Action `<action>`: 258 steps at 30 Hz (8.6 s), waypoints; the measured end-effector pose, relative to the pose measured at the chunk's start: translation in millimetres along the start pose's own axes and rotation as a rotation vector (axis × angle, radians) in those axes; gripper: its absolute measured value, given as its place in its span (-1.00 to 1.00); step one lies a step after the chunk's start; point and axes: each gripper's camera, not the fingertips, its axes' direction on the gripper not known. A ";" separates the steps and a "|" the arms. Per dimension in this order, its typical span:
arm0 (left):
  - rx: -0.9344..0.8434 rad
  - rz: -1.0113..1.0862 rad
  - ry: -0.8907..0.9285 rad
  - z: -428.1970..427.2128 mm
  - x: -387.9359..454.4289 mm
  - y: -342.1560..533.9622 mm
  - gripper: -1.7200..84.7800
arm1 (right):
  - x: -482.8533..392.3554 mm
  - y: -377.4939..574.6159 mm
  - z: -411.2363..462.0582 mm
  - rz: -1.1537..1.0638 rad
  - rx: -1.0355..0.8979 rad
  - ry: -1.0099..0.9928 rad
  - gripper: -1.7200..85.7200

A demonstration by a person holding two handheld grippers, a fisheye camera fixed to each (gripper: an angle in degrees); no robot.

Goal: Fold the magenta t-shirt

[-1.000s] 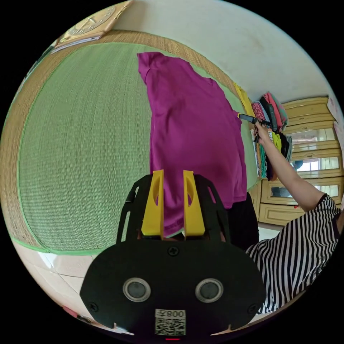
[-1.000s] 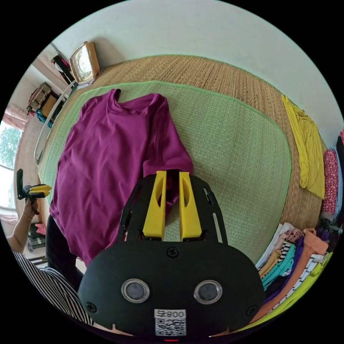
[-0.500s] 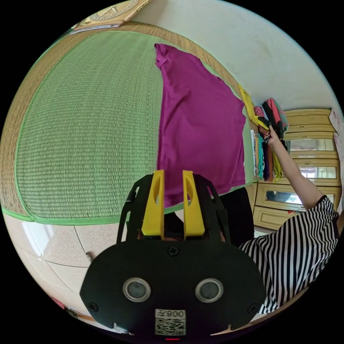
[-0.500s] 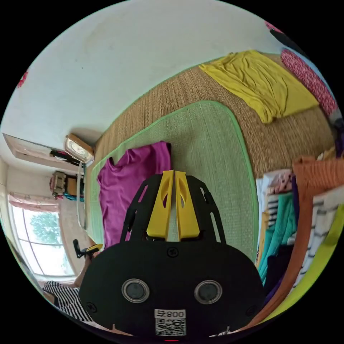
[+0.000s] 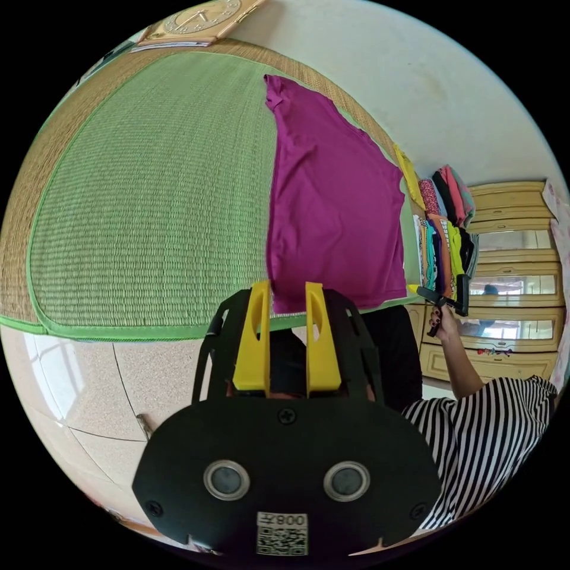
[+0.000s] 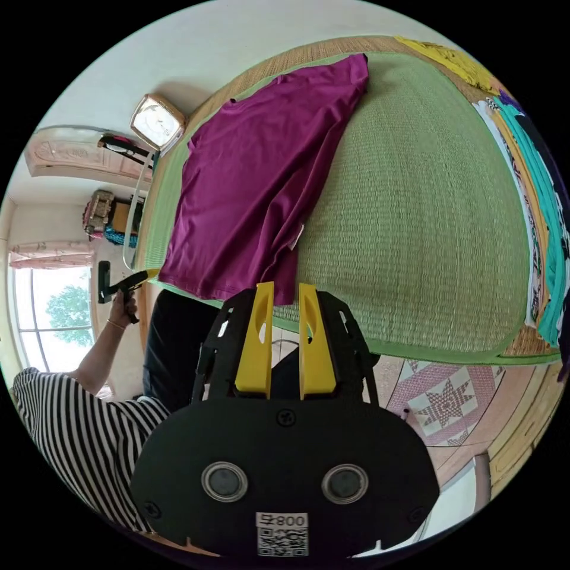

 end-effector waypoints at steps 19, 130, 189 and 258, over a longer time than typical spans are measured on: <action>0.077 0.080 0.031 -38.7 8.4 45.4 -0.93 | 2.6 65.7 -22.9 -0.004 0.053 0.026 -0.95; 0.125 0.184 -0.143 81.7 14.4 -457.1 -0.96 | -79.6 -380.6 83.2 -0.201 0.177 0.262 -0.96; 0.240 0.340 -0.120 95.1 79.4 -560.7 -0.89 | -159.9 -473.0 76.8 -0.445 0.197 0.150 -0.96; -0.272 1.104 -0.309 623.1 697.3 -620.1 -0.86 | 157.5 -132.6 17.2 -0.083 0.334 -0.054 -0.93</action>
